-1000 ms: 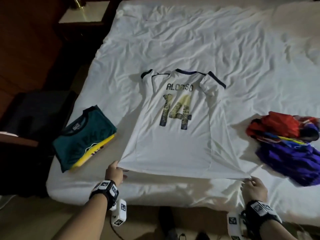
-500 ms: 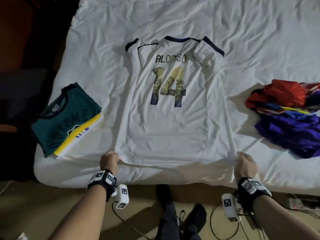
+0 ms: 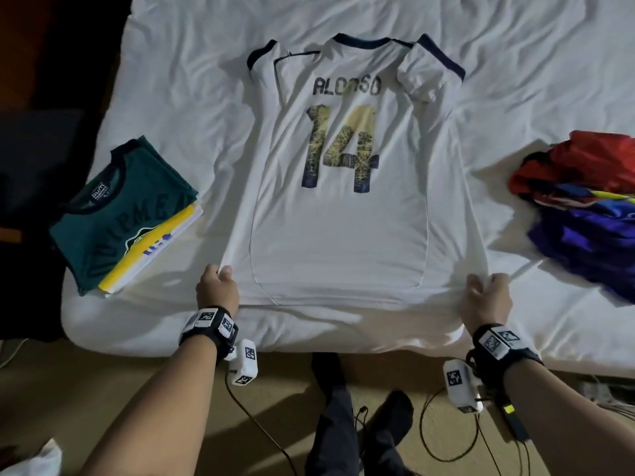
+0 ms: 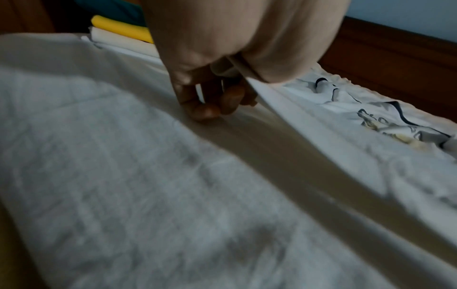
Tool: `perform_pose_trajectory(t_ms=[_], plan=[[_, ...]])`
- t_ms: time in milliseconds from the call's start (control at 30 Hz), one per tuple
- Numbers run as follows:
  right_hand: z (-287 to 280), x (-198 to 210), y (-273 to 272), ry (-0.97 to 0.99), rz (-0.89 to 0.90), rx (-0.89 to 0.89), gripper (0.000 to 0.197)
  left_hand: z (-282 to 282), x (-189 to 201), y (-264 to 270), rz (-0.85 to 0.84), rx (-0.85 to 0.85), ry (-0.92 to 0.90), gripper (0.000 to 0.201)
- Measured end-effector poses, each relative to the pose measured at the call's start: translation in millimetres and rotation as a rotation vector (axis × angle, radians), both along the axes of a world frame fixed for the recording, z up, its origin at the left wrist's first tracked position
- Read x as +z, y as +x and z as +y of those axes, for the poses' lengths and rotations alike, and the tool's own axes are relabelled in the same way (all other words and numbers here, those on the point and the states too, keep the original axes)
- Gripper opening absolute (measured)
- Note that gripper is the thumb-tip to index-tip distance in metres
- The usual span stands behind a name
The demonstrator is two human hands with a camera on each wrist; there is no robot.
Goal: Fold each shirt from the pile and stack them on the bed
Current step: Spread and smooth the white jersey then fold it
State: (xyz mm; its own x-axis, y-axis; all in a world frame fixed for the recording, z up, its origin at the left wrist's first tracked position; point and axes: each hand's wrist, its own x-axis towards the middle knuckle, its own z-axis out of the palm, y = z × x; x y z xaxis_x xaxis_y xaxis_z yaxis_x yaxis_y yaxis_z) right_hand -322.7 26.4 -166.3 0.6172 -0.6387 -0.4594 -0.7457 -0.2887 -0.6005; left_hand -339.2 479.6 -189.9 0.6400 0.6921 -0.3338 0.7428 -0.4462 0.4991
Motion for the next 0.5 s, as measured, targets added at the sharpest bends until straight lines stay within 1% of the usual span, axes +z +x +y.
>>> perform_pose_trajectory(t_ms=[133,167,200,267,300,333,367,400,433,500], plan=[[3,0,-8,-0.023,0.059,0.014,0.014,7,-8,-10,0.086,-0.104,0.071,0.025],[5,1,-10,-0.042,0.081,0.026,0.014,7,-8,-12,0.112,-0.120,0.079,0.027],[7,0,-11,-0.104,0.112,0.060,0.019,6,-8,-13,0.140,-0.126,0.101,0.029],[13,-2,-10,-0.314,0.157,0.163,0.041,-1,-7,-10,0.204,-0.129,0.207,0.031],[21,0,-9,-0.395,0.142,0.211,0.051,-10,-6,-7,0.210,-0.155,0.283,0.034],[33,1,-8,-0.454,0.108,0.285,0.058,-24,-5,-3,0.172,-0.215,0.361,0.040],[50,2,-5,-0.491,0.071,0.406,0.063,-43,-4,3,0.098,-0.320,0.395,0.048],[70,1,-3,-0.510,0.034,0.561,0.066,-66,-2,8,0.022,-0.467,0.388,0.056],[91,-4,0,-0.493,-0.021,0.731,0.065,-91,-4,12,-0.016,-0.649,0.362,0.062],[133,-20,4,-0.445,-0.101,1.039,0.063,-130,-20,16,0.035,-0.994,0.321,0.071]])
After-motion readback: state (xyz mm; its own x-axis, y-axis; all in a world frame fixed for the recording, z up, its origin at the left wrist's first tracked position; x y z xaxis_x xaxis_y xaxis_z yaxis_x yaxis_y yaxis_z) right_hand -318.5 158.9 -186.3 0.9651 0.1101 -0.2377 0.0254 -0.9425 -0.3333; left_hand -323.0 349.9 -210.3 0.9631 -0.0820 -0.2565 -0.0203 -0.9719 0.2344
